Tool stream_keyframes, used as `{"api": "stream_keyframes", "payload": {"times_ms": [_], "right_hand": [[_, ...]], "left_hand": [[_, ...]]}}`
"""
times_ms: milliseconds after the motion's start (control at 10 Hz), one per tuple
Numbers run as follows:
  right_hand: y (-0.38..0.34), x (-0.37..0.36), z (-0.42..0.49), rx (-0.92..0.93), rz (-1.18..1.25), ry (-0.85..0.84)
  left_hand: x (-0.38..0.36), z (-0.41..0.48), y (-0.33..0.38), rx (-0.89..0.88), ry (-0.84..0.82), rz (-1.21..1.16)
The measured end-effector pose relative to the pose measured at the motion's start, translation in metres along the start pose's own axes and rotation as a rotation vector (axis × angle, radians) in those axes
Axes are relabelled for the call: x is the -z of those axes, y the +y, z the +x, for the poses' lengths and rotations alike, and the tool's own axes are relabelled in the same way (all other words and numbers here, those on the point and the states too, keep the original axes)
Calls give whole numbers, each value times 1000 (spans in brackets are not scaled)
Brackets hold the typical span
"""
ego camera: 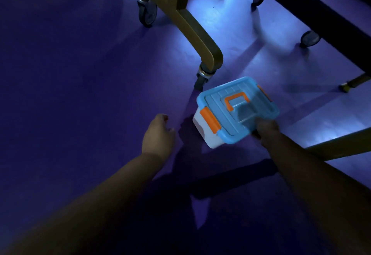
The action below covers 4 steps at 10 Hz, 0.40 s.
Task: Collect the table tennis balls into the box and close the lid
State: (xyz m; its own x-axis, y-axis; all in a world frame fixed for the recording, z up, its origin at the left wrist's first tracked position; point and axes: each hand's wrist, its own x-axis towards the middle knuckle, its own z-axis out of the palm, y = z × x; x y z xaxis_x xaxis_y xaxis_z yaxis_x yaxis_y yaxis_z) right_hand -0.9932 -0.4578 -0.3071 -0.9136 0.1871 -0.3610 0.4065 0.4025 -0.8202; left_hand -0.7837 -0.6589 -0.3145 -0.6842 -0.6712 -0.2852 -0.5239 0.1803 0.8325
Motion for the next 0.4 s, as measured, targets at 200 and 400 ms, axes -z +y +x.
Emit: {"api": "stream_keyframes", "payload": {"times_ms": [200,400], "right_hand": [[1,13,-48,78,-486,114],[-31,21,-164,4,-803,-49]], "left_hand": [[37,-16,10,86,-39,-56],[115,-57,38,101,-80,-20]]}}
